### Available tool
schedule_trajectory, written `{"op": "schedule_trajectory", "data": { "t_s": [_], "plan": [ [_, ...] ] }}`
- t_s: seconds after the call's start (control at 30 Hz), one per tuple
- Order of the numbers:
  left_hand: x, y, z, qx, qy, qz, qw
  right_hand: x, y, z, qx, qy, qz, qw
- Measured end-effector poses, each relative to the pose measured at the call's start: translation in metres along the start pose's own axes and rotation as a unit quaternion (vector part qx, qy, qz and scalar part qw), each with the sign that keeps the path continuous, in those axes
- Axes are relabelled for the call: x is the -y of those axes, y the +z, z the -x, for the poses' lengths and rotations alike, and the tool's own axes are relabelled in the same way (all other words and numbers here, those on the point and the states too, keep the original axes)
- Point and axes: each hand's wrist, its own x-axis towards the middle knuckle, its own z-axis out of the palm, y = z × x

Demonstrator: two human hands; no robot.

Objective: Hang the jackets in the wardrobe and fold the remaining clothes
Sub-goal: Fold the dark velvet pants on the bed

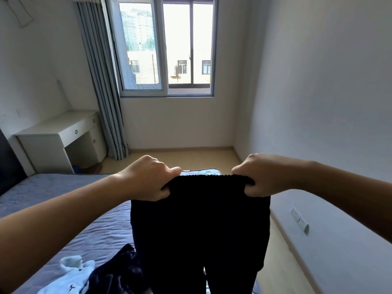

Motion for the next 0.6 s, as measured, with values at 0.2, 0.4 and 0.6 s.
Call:
{"op": "schedule_trajectory", "data": {
  "t_s": [0.2, 0.4, 0.6],
  "plan": [
    [0.010, -0.012, 0.000, 0.026, -0.020, 0.162, 0.986, -0.013, -0.013, 0.007, -0.042, -0.009, -0.250, 0.967],
    [0.006, -0.028, -0.003, 0.011, -0.026, 0.250, 0.968, -0.008, -0.008, 0.005, -0.141, -0.030, -0.543, 0.827],
    [-0.015, -0.043, -0.001, -0.172, -0.013, 0.165, 0.971, 0.000, 0.016, -0.010, -0.095, -0.073, -0.620, 0.776]
  ]
}}
